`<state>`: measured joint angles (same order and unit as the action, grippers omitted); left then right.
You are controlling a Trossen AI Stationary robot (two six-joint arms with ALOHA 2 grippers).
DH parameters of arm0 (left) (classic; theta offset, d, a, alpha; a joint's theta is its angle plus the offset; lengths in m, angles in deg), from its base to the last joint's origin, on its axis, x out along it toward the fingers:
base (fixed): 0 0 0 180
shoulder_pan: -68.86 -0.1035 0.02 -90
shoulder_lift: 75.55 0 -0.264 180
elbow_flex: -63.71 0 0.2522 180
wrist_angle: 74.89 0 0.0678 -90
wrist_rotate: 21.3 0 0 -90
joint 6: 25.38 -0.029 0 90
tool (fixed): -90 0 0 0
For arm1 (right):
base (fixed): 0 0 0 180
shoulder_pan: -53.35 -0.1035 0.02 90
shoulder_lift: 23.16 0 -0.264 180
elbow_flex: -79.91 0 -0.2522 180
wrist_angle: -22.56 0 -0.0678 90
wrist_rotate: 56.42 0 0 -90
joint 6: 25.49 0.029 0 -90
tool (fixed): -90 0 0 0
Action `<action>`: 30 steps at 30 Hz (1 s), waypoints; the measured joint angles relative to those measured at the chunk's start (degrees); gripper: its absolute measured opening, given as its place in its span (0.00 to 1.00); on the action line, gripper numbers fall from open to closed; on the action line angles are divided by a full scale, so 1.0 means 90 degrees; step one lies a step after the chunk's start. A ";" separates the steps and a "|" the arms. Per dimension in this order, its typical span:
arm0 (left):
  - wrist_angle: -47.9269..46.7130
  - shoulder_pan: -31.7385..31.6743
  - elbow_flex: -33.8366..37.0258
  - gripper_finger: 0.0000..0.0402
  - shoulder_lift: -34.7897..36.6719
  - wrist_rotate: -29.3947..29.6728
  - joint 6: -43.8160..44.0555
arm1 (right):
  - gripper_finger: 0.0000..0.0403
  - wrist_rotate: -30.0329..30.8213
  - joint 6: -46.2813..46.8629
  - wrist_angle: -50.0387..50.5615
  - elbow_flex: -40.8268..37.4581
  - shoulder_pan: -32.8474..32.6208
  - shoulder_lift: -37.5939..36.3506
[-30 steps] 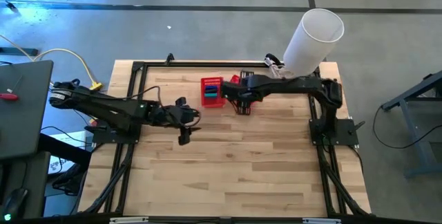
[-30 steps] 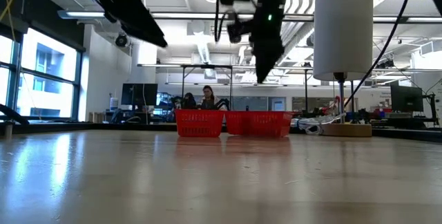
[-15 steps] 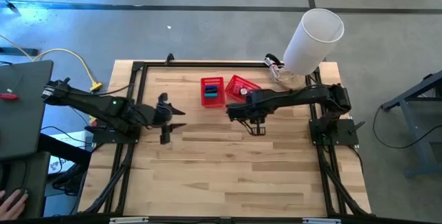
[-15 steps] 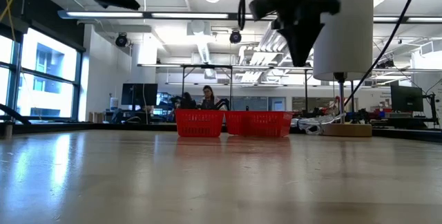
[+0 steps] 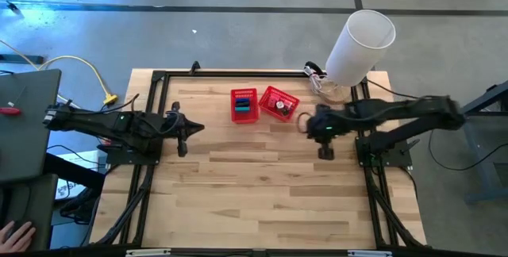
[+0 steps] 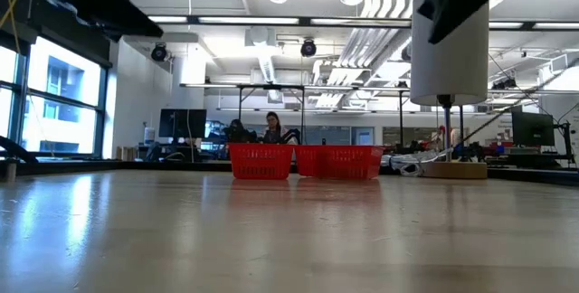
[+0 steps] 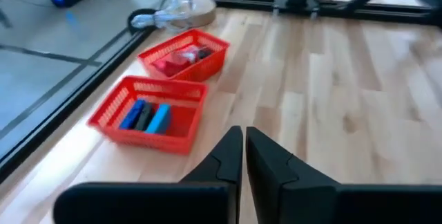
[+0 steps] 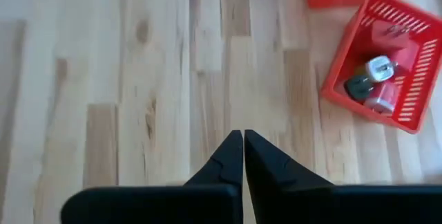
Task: Pick & Place Office items
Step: Return to Home Position
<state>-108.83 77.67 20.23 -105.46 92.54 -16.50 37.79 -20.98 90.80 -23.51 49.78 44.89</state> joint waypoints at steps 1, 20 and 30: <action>0.0014 -0.0047 0.0105 0.03 0.0085 0.0010 0.0001 | 0.00 -0.0007 0.0076 -0.0268 -0.0294 -0.0019 -0.0346; 0.2397 -0.0784 0.2019 0.03 0.0349 -0.2029 -0.0336 | 0.00 -0.1197 -0.0647 -0.5185 -0.4770 0.0015 -0.4278; 0.2139 -0.1058 0.2440 0.03 0.1240 -0.2422 -0.0210 | 0.00 -0.1519 -0.0642 -0.5649 -0.5627 0.0355 -0.5123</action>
<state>-89.58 68.15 42.19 -94.30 70.74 -18.39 24.12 -26.76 39.96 -74.15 52.98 -1.22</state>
